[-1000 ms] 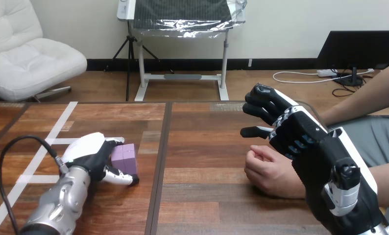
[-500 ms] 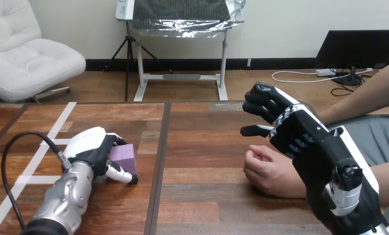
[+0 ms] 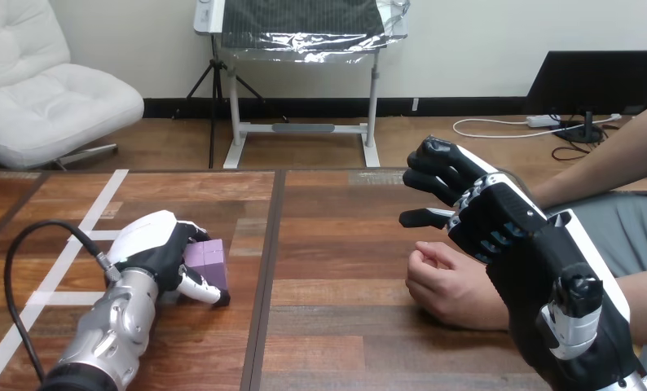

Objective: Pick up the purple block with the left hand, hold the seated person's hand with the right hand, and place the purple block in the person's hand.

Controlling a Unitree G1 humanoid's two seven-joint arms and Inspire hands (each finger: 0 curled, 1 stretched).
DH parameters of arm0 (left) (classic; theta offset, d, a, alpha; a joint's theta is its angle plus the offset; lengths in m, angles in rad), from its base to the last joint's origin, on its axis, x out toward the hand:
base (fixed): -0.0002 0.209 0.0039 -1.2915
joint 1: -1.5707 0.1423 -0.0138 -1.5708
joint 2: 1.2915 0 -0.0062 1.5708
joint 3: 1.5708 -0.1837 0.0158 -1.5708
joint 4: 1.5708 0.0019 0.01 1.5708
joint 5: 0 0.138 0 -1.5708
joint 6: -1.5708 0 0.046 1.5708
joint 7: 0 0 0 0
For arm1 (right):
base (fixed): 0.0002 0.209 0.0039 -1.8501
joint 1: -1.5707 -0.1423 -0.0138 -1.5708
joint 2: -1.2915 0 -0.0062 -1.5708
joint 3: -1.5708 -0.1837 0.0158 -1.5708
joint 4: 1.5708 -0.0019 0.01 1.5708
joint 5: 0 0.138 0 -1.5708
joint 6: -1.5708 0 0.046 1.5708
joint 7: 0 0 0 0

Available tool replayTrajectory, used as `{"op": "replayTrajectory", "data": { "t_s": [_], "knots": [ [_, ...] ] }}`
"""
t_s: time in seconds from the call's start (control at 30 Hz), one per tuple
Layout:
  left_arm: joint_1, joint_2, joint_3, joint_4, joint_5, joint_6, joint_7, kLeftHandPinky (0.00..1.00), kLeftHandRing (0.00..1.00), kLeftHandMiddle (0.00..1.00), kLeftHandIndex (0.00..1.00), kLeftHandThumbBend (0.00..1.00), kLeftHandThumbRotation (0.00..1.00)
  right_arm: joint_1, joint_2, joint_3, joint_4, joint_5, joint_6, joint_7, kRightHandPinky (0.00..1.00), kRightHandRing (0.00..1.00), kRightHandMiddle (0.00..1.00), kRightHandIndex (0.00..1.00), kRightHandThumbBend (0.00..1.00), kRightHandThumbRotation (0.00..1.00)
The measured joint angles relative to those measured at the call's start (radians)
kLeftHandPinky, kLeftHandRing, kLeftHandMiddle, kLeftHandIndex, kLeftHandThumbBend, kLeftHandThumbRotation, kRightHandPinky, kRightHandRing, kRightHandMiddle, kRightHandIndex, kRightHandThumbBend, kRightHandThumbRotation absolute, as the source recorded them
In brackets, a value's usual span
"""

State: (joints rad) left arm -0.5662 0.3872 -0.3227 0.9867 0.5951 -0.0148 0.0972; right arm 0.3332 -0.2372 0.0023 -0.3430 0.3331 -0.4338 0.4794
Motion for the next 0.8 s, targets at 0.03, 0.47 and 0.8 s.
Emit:
{"op": "replayTrajectory", "data": {
  "t_s": [0.03, 0.47, 0.8],
  "knots": [
    [0.0, 0.0, 0.0, 0.0, -0.001, 0.0, 0.001, 0.6, 0.65, 0.69, 0.69, 0.75, 0.07, 0.0, 0.0, 0.0, 0.0, 0.0, 0.0, 0.0, 0.74, 0.88, 0.89, 0.88, 1.0, 1.0],
    [0.0, -0.002, 0.0, 0.0, -0.011, 0.002, 0.033, 0.57, 0.56, 0.59, 0.6, 0.71, 0.01, 0.0, 0.0, 0.0, 0.0, 0.001, 0.0, 0.0, 0.75, 0.89, 0.89, 0.88, 1.0, 1.0],
    [0.003, -0.001, 0.0, 0.001, -0.015, -0.015, 0.088, 0.52, 0.49, 0.5, 0.52, 0.69, 0.0, 0.0, 0.0, 0.0, 0.0, 0.001, 0.0, 0.0, 0.75, 0.88, 0.89, 0.88, 1.0, 1.0]
  ]
}}
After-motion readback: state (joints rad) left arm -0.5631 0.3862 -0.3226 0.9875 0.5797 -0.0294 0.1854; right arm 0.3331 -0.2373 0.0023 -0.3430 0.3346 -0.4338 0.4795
